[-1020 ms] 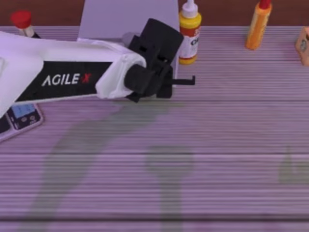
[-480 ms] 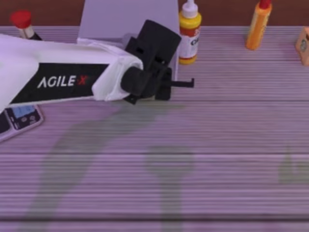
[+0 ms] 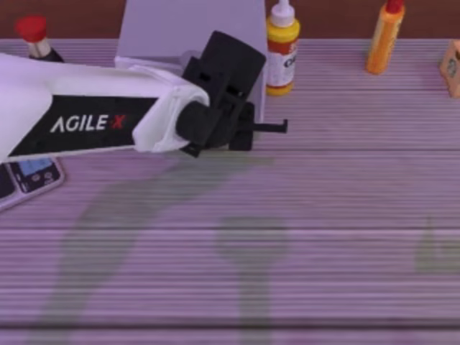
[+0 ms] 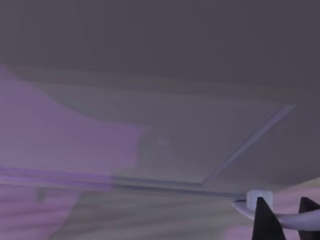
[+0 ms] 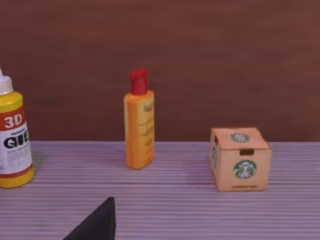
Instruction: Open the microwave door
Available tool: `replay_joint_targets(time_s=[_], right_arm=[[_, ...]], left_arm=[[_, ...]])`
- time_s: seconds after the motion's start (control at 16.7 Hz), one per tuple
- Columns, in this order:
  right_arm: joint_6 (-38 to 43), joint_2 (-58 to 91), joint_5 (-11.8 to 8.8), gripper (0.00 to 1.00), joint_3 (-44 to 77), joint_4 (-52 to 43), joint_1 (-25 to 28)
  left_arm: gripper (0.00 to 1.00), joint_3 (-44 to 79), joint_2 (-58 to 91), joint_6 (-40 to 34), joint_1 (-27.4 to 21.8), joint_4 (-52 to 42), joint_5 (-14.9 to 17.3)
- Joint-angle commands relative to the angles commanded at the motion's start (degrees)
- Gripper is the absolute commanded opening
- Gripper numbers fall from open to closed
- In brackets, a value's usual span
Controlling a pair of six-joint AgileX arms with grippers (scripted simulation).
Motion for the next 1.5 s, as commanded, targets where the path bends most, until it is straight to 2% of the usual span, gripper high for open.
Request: replay_joint_targets(time_s=[1.14,1.5], right_arm=[[0.0,0.0,0.0,1.00,0.0,0.0,0.0],[0.0,0.0,0.0,1.00,0.0,0.0,0.0]], left_arm=[[0.00,0.0,0.0,0.0,0.0,0.0,0.0],[0.00,-1.8,-1.4,1.7,0.3,1.3,1.4]])
